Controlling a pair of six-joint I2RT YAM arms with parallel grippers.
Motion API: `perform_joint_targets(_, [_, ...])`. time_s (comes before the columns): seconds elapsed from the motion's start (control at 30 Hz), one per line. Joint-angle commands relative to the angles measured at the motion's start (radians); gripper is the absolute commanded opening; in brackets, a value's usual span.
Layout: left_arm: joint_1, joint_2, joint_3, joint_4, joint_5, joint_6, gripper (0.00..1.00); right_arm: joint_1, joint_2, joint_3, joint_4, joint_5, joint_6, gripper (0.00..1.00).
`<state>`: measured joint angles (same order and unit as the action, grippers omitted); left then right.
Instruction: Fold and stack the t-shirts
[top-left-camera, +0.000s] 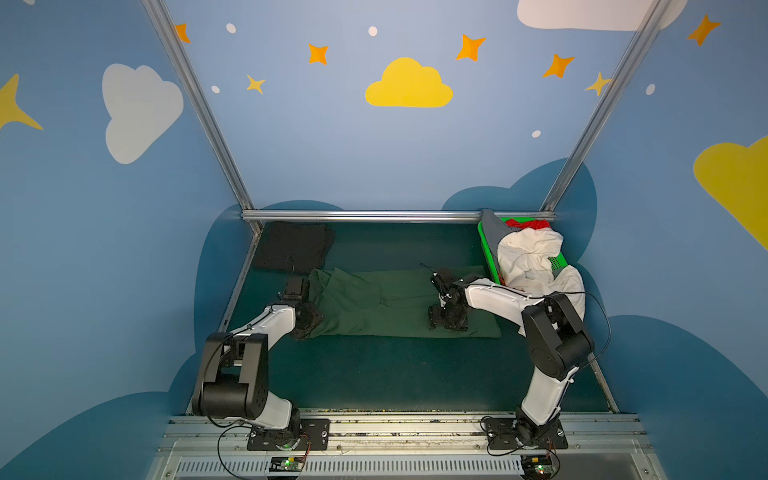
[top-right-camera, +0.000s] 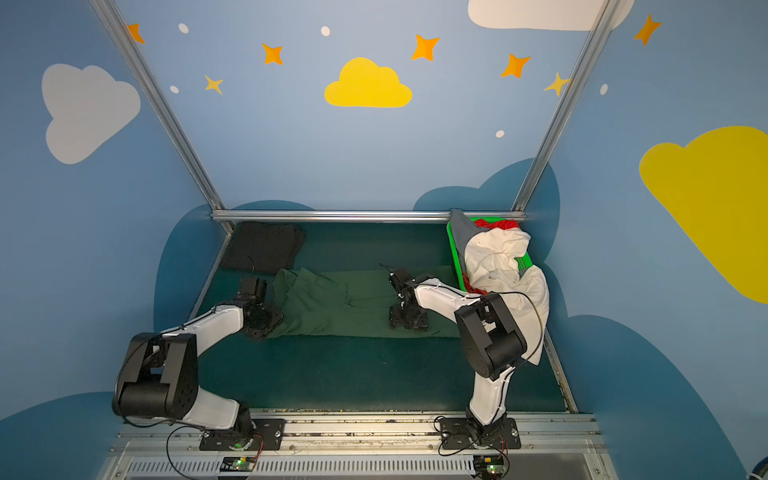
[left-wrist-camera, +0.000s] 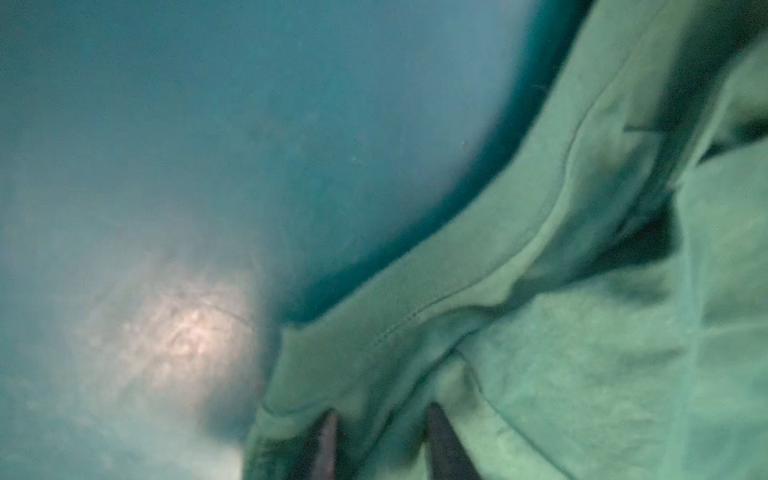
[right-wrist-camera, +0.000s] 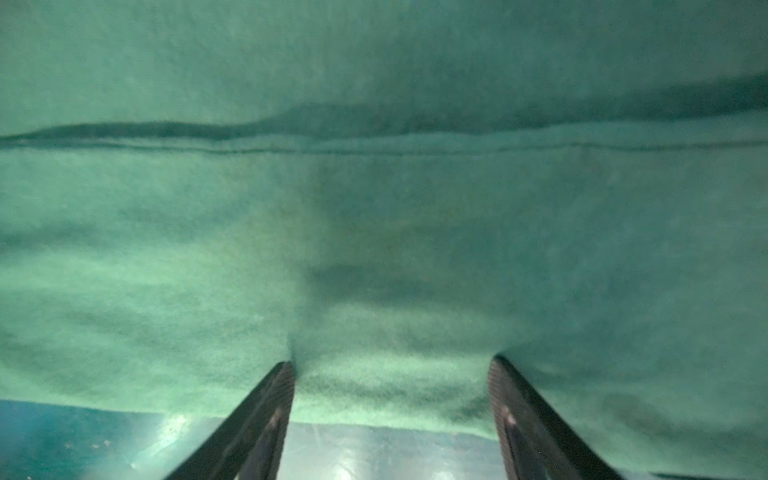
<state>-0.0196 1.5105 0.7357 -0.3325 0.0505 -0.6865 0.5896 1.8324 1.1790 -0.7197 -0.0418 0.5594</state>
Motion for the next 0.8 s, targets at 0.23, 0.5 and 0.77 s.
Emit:
perform_joint_targets(0.23, [0.016, 0.136, 0.081, -0.06, -0.04, 0.062, 0.04, -0.041, 0.002, -0.015, -0.04, 0.041, -0.017, 0.74])
perform_joint_targets(0.5, [0.113, 0.051, 0.004, -0.056, -0.059, 0.041, 0.04, -0.062, 0.025, -0.02, -0.052, 0.06, -0.018, 0.73])
perform_joint_targets(0.77, [0.187, -0.025, -0.042, -0.048, -0.083, -0.015, 0.14, -0.066, 0.014, -0.018, -0.073, 0.062, -0.031, 0.73])
